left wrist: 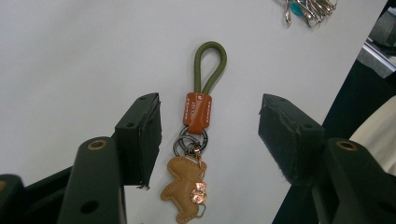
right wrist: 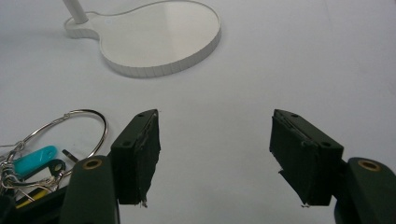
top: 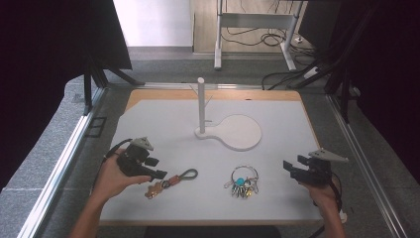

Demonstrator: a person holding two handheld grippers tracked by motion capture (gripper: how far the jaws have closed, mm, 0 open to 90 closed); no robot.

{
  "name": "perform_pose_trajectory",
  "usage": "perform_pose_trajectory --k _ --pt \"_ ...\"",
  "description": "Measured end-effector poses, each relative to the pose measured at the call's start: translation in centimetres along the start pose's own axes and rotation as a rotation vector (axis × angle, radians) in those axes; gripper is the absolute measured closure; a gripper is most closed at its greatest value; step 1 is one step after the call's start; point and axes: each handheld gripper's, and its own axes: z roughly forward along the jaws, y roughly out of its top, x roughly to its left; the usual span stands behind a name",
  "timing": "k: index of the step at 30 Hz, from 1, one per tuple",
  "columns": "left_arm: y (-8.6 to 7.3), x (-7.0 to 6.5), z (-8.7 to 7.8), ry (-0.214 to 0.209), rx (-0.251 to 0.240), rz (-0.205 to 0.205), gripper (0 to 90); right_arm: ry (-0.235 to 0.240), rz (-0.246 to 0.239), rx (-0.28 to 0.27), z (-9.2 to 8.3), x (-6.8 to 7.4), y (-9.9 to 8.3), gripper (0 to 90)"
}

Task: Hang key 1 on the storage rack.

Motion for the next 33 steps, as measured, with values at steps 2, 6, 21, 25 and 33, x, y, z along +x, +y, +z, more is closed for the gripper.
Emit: perform_pose_trajectory --k 2,6,21,25,33 --pt "0.1 0.0 0.1 -0.001 0.013 0.006 39.8 0.003 0.003 0.000 0.0 0.0 0.0 33.6" --pt "0.4 0.0 0.6 -0.012 0.047 0.011 40.2 0.005 0.005 0.011 0.2 0.1 -0.1 33.5" --pt "1.8 -0.5 2.3 -0.006 0.143 0.047 43.2 0.007 -0.016 0.030 0.8 0.7 -0.4 33.2" --pt "2.2 -0.6 3.0 -0.003 0.169 0.056 43.8 0.009 -0.014 0.030 0.8 0.7 -0.4 33.2" --pt "2.6 -0.3 4.3 -0.004 0.211 0.065 44.5 0.007 -0.015 0.034 0.8 0.7 -0.4 33.2"
